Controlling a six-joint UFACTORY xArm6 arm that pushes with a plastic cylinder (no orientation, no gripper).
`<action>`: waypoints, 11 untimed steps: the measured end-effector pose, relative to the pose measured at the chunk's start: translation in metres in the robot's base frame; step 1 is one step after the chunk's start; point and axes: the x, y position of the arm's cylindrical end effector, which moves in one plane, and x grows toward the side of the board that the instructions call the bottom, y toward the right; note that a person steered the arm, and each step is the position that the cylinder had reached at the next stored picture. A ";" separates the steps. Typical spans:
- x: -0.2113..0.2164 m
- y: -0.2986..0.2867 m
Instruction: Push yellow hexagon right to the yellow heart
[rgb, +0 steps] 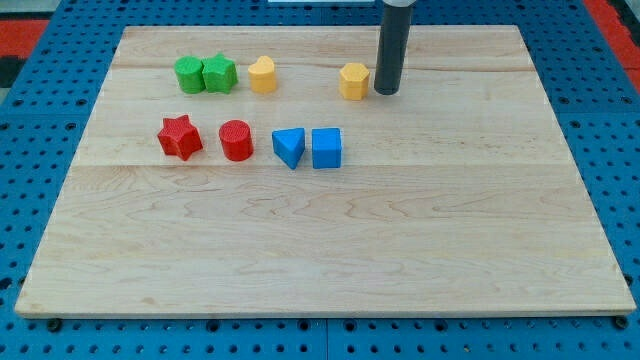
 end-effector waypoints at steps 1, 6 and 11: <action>0.005 -0.016; -0.014 -0.014; -0.020 -0.077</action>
